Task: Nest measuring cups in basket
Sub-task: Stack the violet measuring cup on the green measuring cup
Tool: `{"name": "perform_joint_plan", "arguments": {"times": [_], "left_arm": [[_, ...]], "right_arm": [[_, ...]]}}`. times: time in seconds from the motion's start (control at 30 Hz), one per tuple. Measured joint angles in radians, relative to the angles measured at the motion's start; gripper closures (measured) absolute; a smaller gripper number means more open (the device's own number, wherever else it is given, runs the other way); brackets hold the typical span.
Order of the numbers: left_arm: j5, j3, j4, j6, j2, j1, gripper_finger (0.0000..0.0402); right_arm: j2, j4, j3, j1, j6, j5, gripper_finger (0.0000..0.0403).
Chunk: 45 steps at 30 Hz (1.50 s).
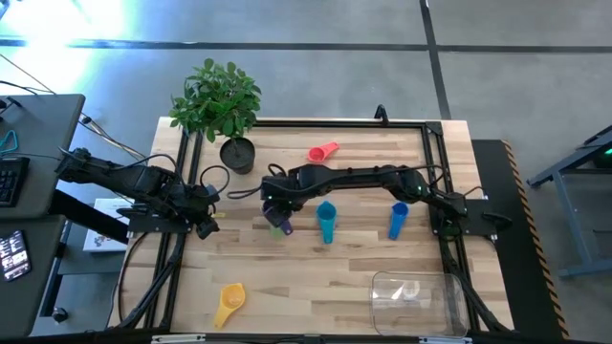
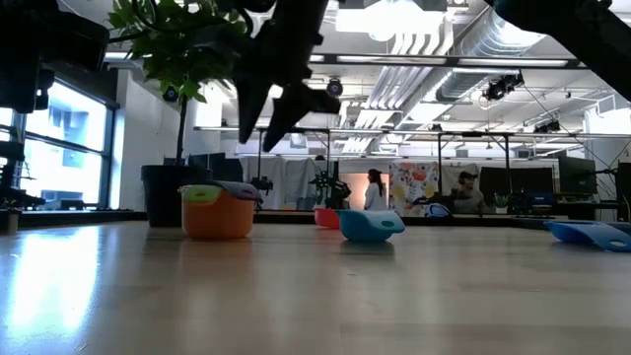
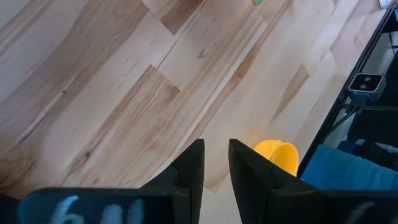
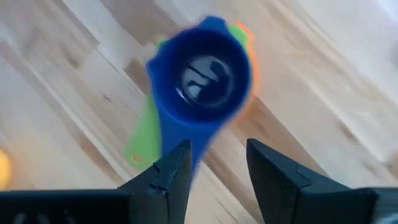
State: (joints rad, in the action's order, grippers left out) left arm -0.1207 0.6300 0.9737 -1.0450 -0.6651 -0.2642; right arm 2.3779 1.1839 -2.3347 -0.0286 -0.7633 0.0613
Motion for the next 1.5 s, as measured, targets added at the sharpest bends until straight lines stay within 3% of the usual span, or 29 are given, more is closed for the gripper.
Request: {"name": "perform_joint_plan", "arguments": {"times": [0.2,0.5,0.73,1.5], "left_arm": [[0.0,0.0,-0.001,0.0,0.0,0.0,0.0339],[0.0,0.0,-0.001,0.0,0.0,0.0,0.0339],[0.0,0.0,-0.001,0.0,0.0,0.0,0.0339],[0.0,0.0,-0.001,0.0,0.0,0.0,0.0339]], "right_arm": [[0.001,0.143,-0.013,-0.021,-0.045,0.07,0.026],[0.003,0.066,0.078,-0.034,-0.067,0.077,0.0261],[0.005,-0.022,0.16,-0.037,-0.094,0.031,0.0261],[0.004,-0.183,0.172,-0.044,-0.11,-0.089,0.0261]]}}
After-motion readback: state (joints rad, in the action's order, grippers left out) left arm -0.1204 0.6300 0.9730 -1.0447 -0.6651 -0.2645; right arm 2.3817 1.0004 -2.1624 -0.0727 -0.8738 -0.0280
